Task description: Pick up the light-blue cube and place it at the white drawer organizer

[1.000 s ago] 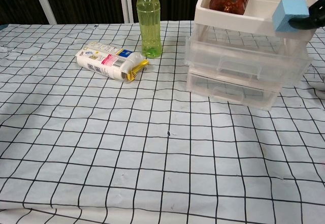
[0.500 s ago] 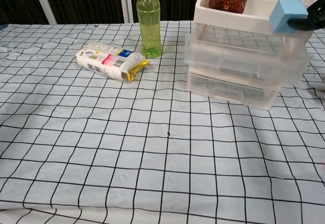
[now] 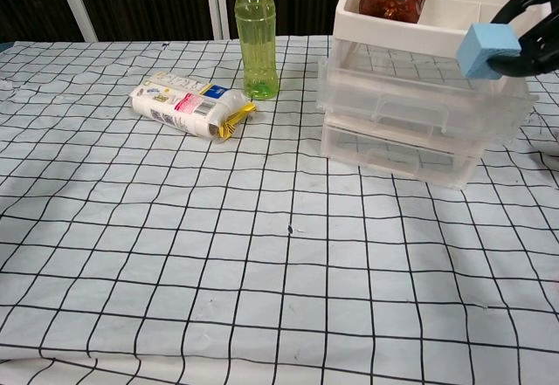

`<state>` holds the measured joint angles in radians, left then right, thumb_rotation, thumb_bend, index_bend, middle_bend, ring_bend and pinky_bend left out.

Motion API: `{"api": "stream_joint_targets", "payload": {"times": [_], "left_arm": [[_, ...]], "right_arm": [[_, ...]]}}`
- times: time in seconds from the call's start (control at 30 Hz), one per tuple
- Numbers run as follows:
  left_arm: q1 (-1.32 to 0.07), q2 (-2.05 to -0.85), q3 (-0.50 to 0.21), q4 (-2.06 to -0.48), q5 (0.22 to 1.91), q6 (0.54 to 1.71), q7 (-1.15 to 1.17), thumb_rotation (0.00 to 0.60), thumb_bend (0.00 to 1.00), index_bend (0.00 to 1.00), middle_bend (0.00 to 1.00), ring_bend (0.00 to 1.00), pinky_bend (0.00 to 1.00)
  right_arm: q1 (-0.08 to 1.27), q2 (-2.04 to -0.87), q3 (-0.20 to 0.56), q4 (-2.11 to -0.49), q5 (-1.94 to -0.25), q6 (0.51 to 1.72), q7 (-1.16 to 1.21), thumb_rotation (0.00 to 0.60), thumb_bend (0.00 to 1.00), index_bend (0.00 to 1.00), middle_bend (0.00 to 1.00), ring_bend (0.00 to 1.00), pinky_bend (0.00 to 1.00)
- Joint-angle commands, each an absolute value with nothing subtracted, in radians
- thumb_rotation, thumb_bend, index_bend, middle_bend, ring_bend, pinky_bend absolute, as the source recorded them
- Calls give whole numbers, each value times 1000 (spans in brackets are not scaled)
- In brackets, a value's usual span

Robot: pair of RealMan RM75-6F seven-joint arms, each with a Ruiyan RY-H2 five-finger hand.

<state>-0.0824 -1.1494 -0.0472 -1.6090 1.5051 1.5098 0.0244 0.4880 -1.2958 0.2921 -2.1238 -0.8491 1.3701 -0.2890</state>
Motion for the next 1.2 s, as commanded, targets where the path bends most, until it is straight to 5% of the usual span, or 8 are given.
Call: {"api": "stream_joint_targets", "payload": {"times": [0.03, 0.27, 0.6, 0.67, 0.9, 1.2], "left_arm": [[-83, -1150, -48, -1608, 1505, 1511, 23, 600, 22, 0, 0, 0, 0], [-83, -1150, -50, -1606, 1503, 1511, 24, 600, 22, 0, 0, 0, 0], [-82, -1149, -49, -1608, 1504, 1513, 23, 600, 21, 0, 0, 0, 0], [-82, -1149, -49, -1607, 1505, 1514, 24, 600, 22, 0, 0, 0, 0], [-82, -1149, -47, -1607, 1508, 1514, 24, 600, 21, 0, 0, 0, 0], [-81, -1150, -45, -1609, 1513, 1518, 28, 600, 21, 0, 0, 0, 0]], "right_arm": [[488, -1300, 290, -2119, -852, 1369, -289, 600, 302, 398, 798, 867, 758], [487, -1315, 290, -2103, -862, 1374, -285, 600, 263, 234, 798, 867, 758], [466, -1310, 271, -2119, -900, 1382, -272, 600, 242, 186, 798, 867, 758], [457, -1307, 267, -2130, -911, 1384, -261, 600, 249, 217, 798, 867, 758], [371, -1268, 161, -2200, -1106, 1405, -176, 600, 304, 635, 793, 863, 757], [346, -1259, 58, -2228, -1172, 1317, -171, 600, 325, 689, 793, 862, 756]]}}
